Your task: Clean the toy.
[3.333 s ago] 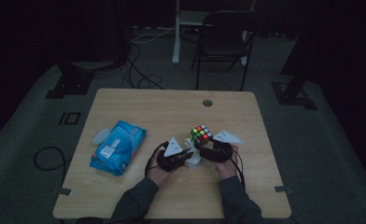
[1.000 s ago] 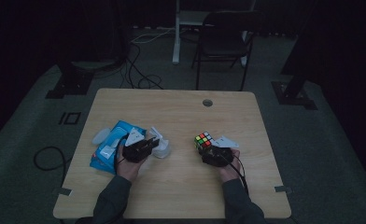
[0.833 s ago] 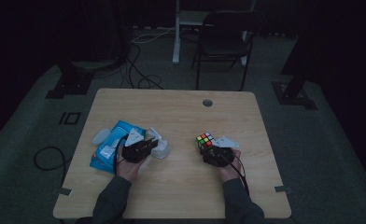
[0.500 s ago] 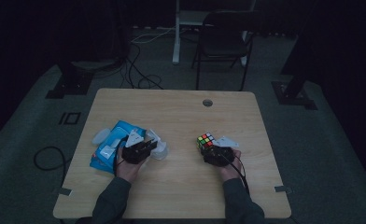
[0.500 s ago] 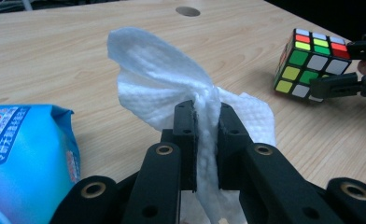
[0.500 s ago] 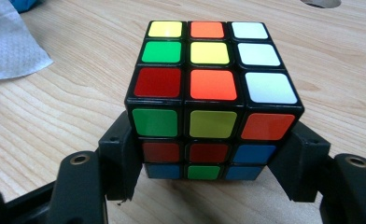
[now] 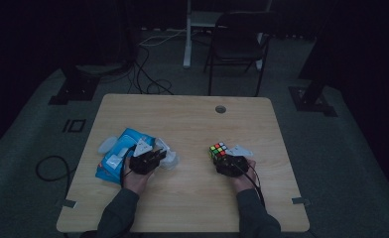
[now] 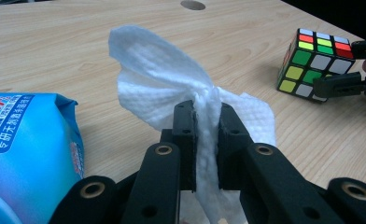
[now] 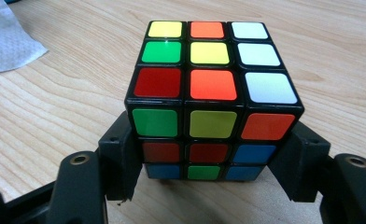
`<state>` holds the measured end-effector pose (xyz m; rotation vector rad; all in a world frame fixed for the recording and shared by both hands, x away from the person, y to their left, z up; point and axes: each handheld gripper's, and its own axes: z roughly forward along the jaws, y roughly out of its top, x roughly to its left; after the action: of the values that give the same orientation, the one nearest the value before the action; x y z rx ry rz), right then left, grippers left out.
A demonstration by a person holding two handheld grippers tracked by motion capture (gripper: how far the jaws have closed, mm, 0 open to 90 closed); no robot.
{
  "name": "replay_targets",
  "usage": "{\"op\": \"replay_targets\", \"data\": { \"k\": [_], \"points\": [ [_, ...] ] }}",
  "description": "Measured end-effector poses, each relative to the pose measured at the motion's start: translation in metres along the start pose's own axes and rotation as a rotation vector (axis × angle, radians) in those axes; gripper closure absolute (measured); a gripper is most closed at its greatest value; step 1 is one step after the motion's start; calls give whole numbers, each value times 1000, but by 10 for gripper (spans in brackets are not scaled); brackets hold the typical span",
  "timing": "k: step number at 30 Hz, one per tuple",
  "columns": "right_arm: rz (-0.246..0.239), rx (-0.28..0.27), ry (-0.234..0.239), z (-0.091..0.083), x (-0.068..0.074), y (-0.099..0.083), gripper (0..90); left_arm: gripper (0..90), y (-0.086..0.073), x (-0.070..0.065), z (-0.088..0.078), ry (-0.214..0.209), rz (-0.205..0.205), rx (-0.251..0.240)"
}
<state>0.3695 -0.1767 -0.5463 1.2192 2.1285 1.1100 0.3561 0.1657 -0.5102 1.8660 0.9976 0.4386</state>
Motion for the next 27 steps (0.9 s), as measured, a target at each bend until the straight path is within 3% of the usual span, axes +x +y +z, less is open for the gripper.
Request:
{"op": "replay_targets", "data": {
  "k": [16,18,21,27],
  "points": [
    [6,32,-6,1,-2,0,336,802,-1,1,1,1,-6,8],
    [13,34,-2,1,-3,-1,302,790,-1,1,1,2,-10,8],
    [29,40,2,1,-4,0,215,735,-1,1,1,-3,-12,2],
    [45,42,18,2,-5,0,137,526,0,4,-5,-24,-57,-51]
  ]
}}
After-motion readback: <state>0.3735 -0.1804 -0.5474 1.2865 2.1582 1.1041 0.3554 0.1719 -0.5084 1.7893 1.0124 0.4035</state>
